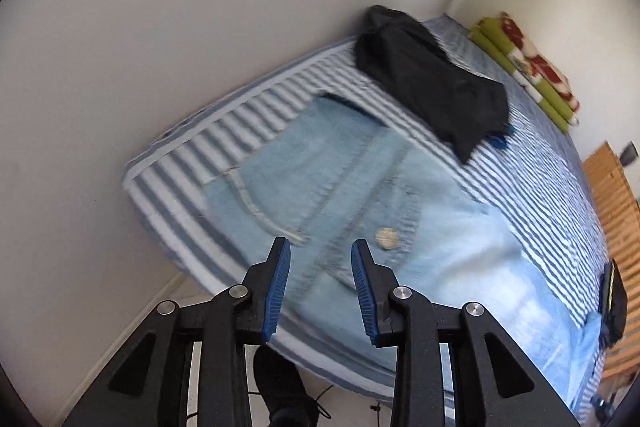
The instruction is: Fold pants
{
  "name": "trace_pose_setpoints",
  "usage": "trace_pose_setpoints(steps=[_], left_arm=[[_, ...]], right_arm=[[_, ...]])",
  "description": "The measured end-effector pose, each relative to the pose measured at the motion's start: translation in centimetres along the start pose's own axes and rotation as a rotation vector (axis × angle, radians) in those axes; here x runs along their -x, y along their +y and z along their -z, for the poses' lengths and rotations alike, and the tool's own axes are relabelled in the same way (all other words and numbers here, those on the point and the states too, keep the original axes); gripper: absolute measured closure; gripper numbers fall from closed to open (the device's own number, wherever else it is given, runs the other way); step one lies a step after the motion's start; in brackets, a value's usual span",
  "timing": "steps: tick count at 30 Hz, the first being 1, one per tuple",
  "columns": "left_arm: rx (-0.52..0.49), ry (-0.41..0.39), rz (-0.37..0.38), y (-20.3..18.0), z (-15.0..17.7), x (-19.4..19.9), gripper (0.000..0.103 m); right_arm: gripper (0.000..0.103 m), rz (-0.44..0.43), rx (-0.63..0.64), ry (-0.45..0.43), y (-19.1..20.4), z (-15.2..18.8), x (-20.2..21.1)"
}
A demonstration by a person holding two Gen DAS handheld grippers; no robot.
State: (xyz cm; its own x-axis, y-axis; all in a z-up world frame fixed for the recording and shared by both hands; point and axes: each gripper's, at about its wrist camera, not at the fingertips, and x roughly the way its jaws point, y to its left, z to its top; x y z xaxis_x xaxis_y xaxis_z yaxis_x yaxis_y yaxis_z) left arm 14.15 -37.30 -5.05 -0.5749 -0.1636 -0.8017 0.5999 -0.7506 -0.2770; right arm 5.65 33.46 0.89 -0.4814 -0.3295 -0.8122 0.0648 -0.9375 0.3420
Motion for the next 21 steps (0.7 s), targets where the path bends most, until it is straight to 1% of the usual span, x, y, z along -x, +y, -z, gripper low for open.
trace_pose_setpoints(steps=[1,3,5,7,9,12,14,17,18,19,20,21], left_arm=[[-0.058,0.0,0.035,-2.7,0.2,0.3,0.07],[-0.18,0.009,0.112,-9.3,0.5,0.7,0.07],[-0.295,0.037,0.213,-16.3,1.7,0.9,0.069],[-0.41,0.068,0.302,-23.5,3.5,1.0,0.069],[-0.525,0.118,0.389,-30.6,6.0,0.9,0.069],[-0.666,0.204,0.508,-40.4,10.7,0.7,0.069],[-0.738,0.266,0.573,-46.1,14.6,0.6,0.069],[-0.847,0.347,0.624,-53.6,20.3,-0.1,0.069],[-0.879,0.369,0.622,-55.9,22.0,-0.7,0.069],[-0.913,0.379,0.612,-58.3,23.6,-1.4,0.068],[-0.943,0.379,0.585,-59.9,25.2,-1.9,0.068],[-0.95,0.39,0.558,-61.3,26.2,-3.0,0.068]], right_arm=[[0.077,0.039,-0.029,-0.037,-1.0,-0.7,0.2],[0.077,0.109,-0.09,-0.098,-3.2,-1.7,0.1],[0.077,0.129,-0.148,-0.112,-5.6,-2.7,-0.7],[0.077,0.147,-0.203,-0.121,-7.5,-2.9,-1.8],[0.077,0.132,-0.24,-0.117,-9.3,-2.7,-3.0],[0.077,0.033,-0.266,-0.096,-11.3,-1.6,-4.6],[0.077,-0.009,-0.261,-0.095,-12.2,-0.6,-5.6],[0.088,-0.027,-0.229,-0.11,-12.9,0.1,-6.1],[0.088,-0.025,-0.216,-0.104,-12.8,-0.2,-6.1],[0.088,-0.025,-0.201,-0.112,-12.7,-0.4,-6.0],[0.088,-0.017,-0.182,-0.116,-12.5,-0.6,-6.0],[0.088,-0.011,-0.166,-0.112,-12.4,-0.7,-6.1]])
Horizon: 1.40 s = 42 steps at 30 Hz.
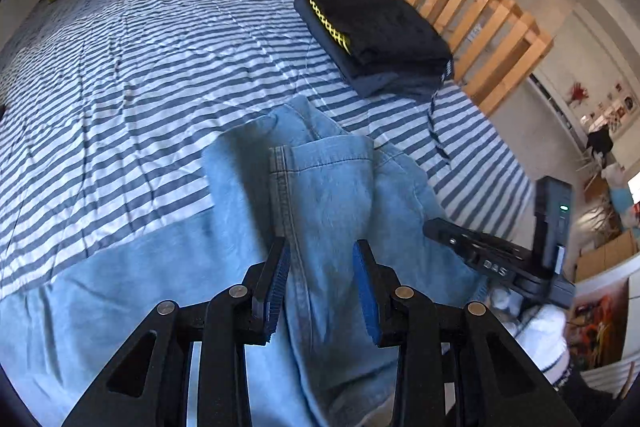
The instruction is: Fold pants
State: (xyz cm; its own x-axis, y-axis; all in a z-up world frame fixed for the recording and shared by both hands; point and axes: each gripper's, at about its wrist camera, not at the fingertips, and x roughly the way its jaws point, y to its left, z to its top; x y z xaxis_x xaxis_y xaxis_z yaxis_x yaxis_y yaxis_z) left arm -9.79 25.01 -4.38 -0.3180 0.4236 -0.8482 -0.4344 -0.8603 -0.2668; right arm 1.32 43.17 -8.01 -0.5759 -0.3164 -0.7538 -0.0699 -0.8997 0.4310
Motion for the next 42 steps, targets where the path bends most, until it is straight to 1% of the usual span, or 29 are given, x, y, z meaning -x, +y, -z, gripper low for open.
trace_pose_setpoints(steps=[2,3,5,7,8,11,13,14,15,17,20,23,25,26,27,29,32,34,35,36,38,39,42], left_arm=[[0.022,0.051,-0.035,-0.2,-1.2,-3.4,0.067],[0.035,0.063,-0.073,0.0,-1.6,-4.6,0.066],[0.05,0.082,-0.143,1.4,-1.8,-6.6,0.065],[0.082,0.105,-0.187,3.4,-1.9,-7.6,0.058],[0.101,0.111,-0.186,4.1,-1.9,-8.1,0.053],[0.152,0.117,-0.113,5.5,-1.7,-8.5,0.053],[0.144,0.111,-0.083,5.1,-1.7,-8.6,0.054],[0.132,0.102,-0.078,4.6,-1.6,-8.6,0.064],[0.116,0.097,-0.07,4.0,-1.5,-8.6,0.084],[0.114,0.084,-0.02,3.0,-1.3,-7.9,0.098],[0.085,0.059,0.056,0.5,-0.6,-6.4,0.099],[0.004,0.062,0.138,-3.2,0.8,-5.0,0.1],[-0.071,0.078,0.162,-5.8,1.8,-5.0,0.1],[-0.107,0.093,0.17,-7.0,2.3,-5.3,0.1],[-0.147,0.103,0.15,-8.1,2.9,-5.6,0.1],[-0.208,0.105,0.083,-9.4,3.7,-6.5,0.1],[-0.215,0.099,0.033,-9.8,4.4,-7.2,0.1],[-0.239,0.09,0.004,-10.2,4.6,-7.5,0.086],[-0.264,0.084,-0.011,-10.7,4.6,-7.7,0.068],[-0.292,0.073,-0.03,-11.1,4.8,-7.9,0.055],[-0.364,0.064,-0.091,-12.3,4.9,-8.8,0.046],[-0.392,0.066,-0.124,-12.8,5.0,-9.4,0.045],[-0.443,0.075,-0.162,-13.8,4.9,-11.6,0.045]], right_arm=[[0.088,-0.004,0.014,0.006,-0.1,0.1,-0.2],[0.087,-0.011,0.018,0.01,-0.1,-0.1,-0.3],[0.086,-0.035,0.012,0.013,-0.5,-0.4,-0.5],[0.086,-0.063,0.004,0.011,-1.0,-0.7,-0.7],[0.086,-0.076,-0.003,0.017,-1.3,-0.9,-0.8],[0.085,-0.101,-0.049,0.038,-2.0,-1.1,-0.3],[0.082,-0.103,-0.092,0.033,-2.5,-1.2,0.8],[0.077,-0.109,-0.111,0.021,-2.8,-1.3,1.5],[0.073,-0.112,-0.125,0.007,-3.2,-1.3,2.2],[0.071,-0.104,-0.15,-0.019,-4.1,-1.0,3.4],[0.071,-0.12,-0.201,-0.008,-5.6,0.0,3.8],[0.071,-0.2,-0.272,0.024,-6.8,0.5,3.6],[0.071,-0.245,-0.309,0.024,-7.4,0.6,3.6],[0.071,-0.259,-0.319,0.019,-7.5,0.5,3.7],[0.071,-0.269,-0.323,0.011,-7.6,0.4,3.8],[0.07,-0.278,-0.326,0.003,-7.4,0.2,3.9],[0.069,-0.278,-0.323,0.007,-7.2,-0.2,3.7],[0.069,-0.271,-0.316,0.014,-7.0,-0.3,3.6],[0.069,-0.27,-0.314,0.019,-7.0,-0.3,3.5],[0.069,-0.27,-0.317,0.026,-7.0,-0.3,3.3],[0.069,-0.274,-0.326,0.037,-7.1,-0.2,3.1],[0.069,-0.275,-0.327,0.037,-7.2,-0.3,3.1],[0.069,-0.266,-0.333,0.025,-7.4,-0.4,3.5]])
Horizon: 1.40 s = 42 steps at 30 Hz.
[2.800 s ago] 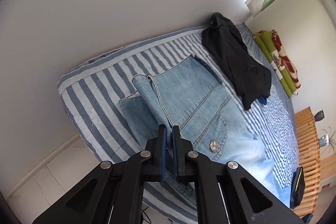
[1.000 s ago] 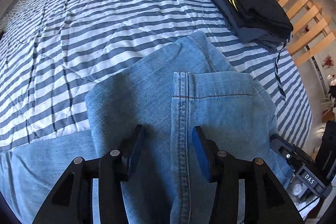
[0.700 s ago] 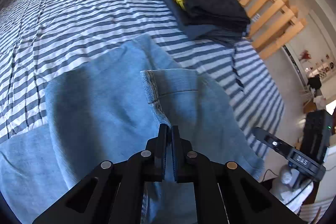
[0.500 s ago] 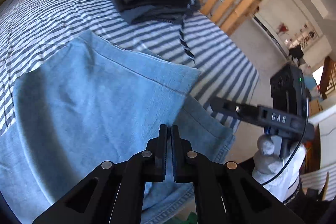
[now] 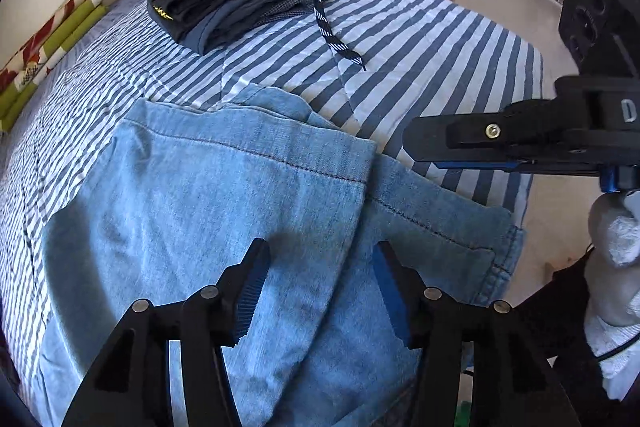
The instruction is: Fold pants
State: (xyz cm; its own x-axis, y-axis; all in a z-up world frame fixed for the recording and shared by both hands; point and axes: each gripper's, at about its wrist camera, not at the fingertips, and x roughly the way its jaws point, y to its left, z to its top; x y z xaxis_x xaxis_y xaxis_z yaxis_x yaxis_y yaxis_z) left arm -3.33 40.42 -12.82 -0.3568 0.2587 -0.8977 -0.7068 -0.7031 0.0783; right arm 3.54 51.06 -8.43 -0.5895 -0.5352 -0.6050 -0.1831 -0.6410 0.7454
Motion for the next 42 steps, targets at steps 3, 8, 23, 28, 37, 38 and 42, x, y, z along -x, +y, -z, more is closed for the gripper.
trace_pose_setpoints(steps=[3,8,23,28,37,38,42], left_arm=[[0.017,-0.023,0.04,0.7,-0.7,-0.6,0.076],[0.133,-0.031,0.139,3.7,-1.1,0.1,0.093],[0.111,-0.065,0.326,-1.0,2.9,3.4,0.094],[0.051,-0.067,0.272,-2.1,3.3,3.8,0.093],[0.1,-0.054,0.289,0.2,5.2,6.0,0.066],[0.094,-0.05,0.274,0.5,5.5,6.1,0.062],[0.044,-0.044,0.232,-0.4,6.1,5.5,0.055]], right_arm=[[0.069,-0.003,-0.008,-0.016,-0.3,-0.1,0.8],[0.069,0.022,-0.002,-0.024,-0.9,-0.2,1.3],[0.069,-0.076,-0.051,0.014,-1.6,0.1,1.4],[0.069,-0.061,-0.046,0.019,-1.7,0.2,1.8],[0.069,0.015,-0.031,0.066,-2.4,1.1,1.8],[0.069,0.016,-0.028,0.071,-2.5,1.2,1.8],[0.069,0.019,-0.029,0.094,-2.6,2.0,1.6]])
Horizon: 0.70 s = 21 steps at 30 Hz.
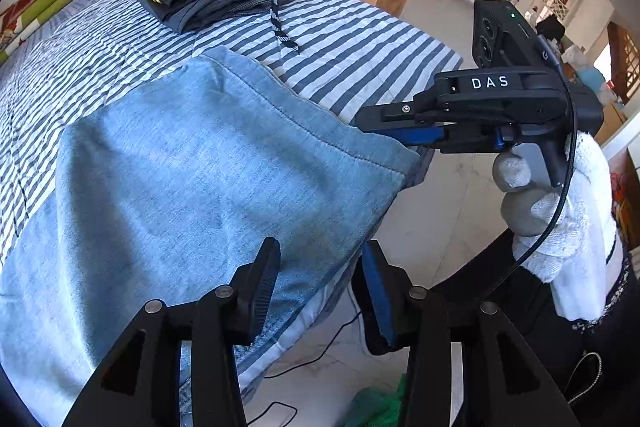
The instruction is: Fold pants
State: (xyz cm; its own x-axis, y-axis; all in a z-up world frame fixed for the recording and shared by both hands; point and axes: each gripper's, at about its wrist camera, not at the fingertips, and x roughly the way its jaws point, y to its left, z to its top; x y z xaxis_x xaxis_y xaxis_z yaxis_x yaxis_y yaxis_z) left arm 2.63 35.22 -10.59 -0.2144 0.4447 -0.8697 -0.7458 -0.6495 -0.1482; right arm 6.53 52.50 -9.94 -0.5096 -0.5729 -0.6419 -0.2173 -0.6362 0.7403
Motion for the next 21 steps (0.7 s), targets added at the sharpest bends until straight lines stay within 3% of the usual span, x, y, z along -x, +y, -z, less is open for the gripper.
trace_pose_setpoints(steps=[6,7,8,9,13,21], left_arm=[[-0.149,0.006,-0.074,-3.0,-0.9,-2.6,0.056],[-0.17,0.017,-0.085,-3.1,-1.1,-3.2,0.058],[-0.181,0.028,-0.1,-3.1,-1.3,-3.7,0.071],[-0.166,0.032,-0.097,-2.7,-1.5,-3.9,0.076],[0.001,0.018,0.031,0.1,-2.1,-3.1,0.085],[0.196,-0.051,0.16,3.4,-1.8,-1.6,0.093]], right_arm=[[0.069,-0.009,-0.049,0.044,0.1,1.0,0.0],[0.069,-0.008,-0.048,0.045,0.1,1.1,0.1],[0.069,-0.01,-0.052,0.047,0.0,1.3,0.3],[0.069,-0.021,-0.062,0.048,-0.2,1.4,0.5],[0.068,-0.057,-0.09,0.036,-0.8,1.4,1.6],[0.047,-0.075,-0.1,0.066,0.3,-0.2,1.4]])
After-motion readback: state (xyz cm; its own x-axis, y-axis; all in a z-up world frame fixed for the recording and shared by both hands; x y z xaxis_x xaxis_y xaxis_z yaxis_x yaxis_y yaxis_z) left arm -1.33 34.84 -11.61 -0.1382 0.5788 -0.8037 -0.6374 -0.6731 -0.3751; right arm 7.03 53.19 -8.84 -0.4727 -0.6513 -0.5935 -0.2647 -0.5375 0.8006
